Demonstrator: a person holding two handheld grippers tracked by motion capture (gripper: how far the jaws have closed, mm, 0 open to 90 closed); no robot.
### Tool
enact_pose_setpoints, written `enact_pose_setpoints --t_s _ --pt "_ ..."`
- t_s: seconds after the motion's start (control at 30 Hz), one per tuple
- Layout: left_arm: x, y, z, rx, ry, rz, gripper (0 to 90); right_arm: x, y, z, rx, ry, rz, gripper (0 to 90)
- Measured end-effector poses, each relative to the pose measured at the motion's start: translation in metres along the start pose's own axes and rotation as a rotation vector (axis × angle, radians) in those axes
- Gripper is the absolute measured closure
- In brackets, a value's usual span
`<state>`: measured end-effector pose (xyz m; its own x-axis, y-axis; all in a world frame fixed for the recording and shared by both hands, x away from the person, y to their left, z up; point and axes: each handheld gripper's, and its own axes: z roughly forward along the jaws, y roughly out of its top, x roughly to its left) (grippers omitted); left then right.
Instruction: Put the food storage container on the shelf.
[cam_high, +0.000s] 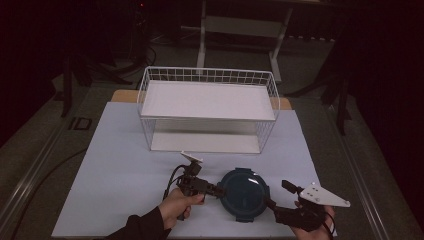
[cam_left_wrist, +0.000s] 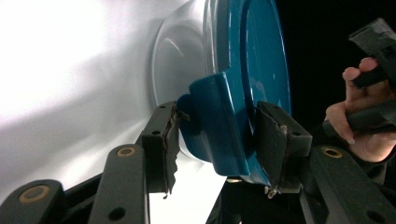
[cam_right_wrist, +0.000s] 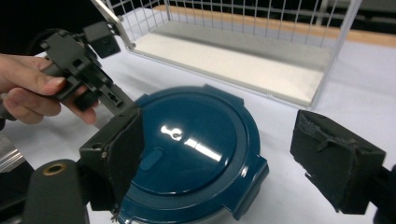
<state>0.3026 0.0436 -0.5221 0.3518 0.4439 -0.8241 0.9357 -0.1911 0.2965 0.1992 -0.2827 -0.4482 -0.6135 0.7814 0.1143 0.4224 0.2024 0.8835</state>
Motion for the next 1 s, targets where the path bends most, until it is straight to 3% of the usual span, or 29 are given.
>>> enact_pose_setpoints --t_s 0.13,0.3,0.4,0.47,0.53,0.57,0.7,0.87,1.0 --pt "-0.008 -0.002 -0.001 -0.006 0.010 0.059 54.2 -0.010 -0.003 0.003 0.048 0.027 0.068 21.3" --pt "-0.011 -0.007 -0.004 -0.004 0.016 0.105 55.0 -0.027 -0.011 0.009 0.116 0.102 0.226 30.9" --pt "-0.013 -0.010 -0.005 -0.008 0.020 0.136 55.4 -0.036 -0.016 0.013 0.154 0.150 0.296 32.8" --pt "-0.015 -0.012 -0.006 -0.004 0.025 0.162 55.6 -0.040 -0.020 0.016 0.182 0.192 0.329 39.4" --pt "-0.015 -0.012 -0.006 -0.004 0.025 0.162 55.8 -0.042 -0.022 0.017 0.197 0.207 0.344 39.4" --pt "-0.016 -0.014 -0.007 -0.005 0.024 0.187 56.3 -0.044 -0.025 0.020 0.221 0.220 0.366 43.4" --pt "-0.017 -0.016 -0.008 -0.006 0.027 0.202 56.7 -0.049 -0.030 0.022 0.256 0.250 0.402 47.2" --pt "-0.016 -0.019 -0.008 -0.013 0.027 0.209 56.7 -0.053 -0.035 0.026 0.289 0.333 0.480 52.3" --pt "-0.019 -0.021 -0.008 -0.029 0.038 0.218 56.6 -0.057 -0.038 0.028 0.298 0.374 0.533 53.7"
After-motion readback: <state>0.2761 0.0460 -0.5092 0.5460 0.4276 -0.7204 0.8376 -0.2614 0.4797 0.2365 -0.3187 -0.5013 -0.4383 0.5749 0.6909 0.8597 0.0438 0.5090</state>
